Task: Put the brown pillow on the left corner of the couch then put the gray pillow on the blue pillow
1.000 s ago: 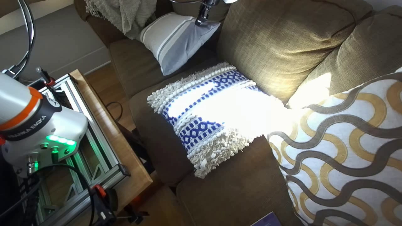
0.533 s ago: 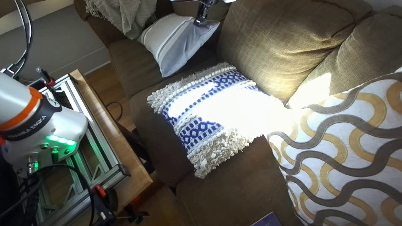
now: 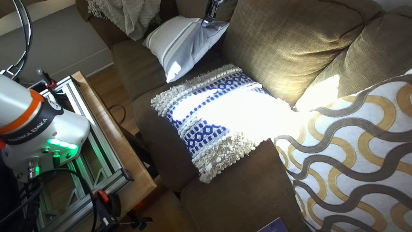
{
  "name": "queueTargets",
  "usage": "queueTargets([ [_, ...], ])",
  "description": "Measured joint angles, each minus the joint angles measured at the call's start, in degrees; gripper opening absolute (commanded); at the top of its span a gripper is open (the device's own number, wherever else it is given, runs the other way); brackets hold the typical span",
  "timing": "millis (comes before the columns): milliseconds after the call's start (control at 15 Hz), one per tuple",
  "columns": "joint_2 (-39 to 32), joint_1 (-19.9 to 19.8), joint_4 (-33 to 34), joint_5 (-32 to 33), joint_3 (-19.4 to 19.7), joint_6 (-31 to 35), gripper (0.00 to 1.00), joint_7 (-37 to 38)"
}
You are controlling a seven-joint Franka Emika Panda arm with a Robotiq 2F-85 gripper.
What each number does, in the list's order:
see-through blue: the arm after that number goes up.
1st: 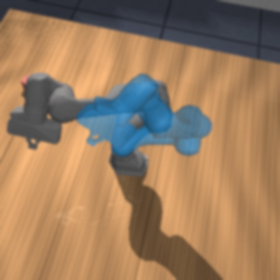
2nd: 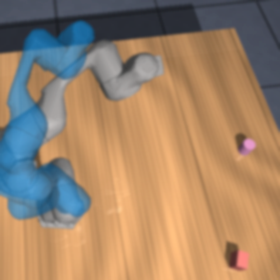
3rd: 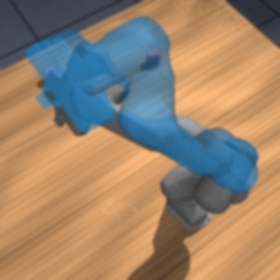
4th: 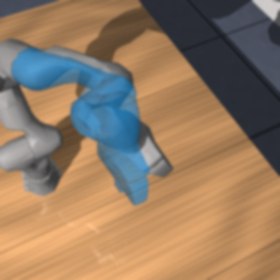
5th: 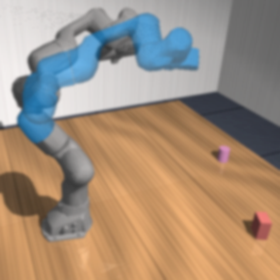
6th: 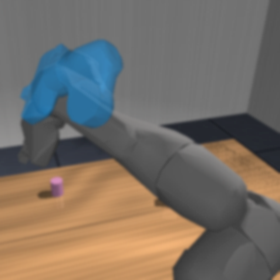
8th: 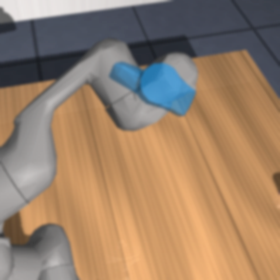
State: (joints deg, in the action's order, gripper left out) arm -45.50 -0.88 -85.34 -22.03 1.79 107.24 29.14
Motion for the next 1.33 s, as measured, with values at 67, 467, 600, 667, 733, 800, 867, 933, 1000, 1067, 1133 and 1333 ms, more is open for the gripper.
queueTargets([
  [67,1.24,-0.03,-0.70,0.56,0.77,-0.50,0.00,0.00],
  [467,9.56,-0.83,-5.31,5.14,5.83,-3.29,0.00,0.00],
  [600,11.95,-1.38,-6.56,6.80,7.24,-4.04,0.00,0.00],
  [667,13.16,-1.61,-7.28,7.92,8.08,-4.04,0.00,0.13],
  [733,14.41,-1.72,-8.08,9.09,9.06,-3.64,0.00,0.33],
  [800,15.67,-1.85,-8.99,10.37,10.03,-2.36,0.00,0.74],
  [867,17.00,-1.92,-10.11,11.79,11.03,-0.02,0.00,1.14],
  [933,18.27,-2.08,-11.25,12.87,11.89,2.85,0.00,1.34],
  [1000,19.40,-2.30,-12.37,13.79,12.60,5.97,0.00,1.50],
  [1067,20.34,-2.59,-13.52,14.27,13.10,9.07,0.00,1.80],
  [1133,20.92,-3.00,-14.57,14.24,13.23,11.78,0.01,2.29],
  [1333,20.63,-3.33,-14.87,14.24,12.68,12.22,0.01,2.30],
])
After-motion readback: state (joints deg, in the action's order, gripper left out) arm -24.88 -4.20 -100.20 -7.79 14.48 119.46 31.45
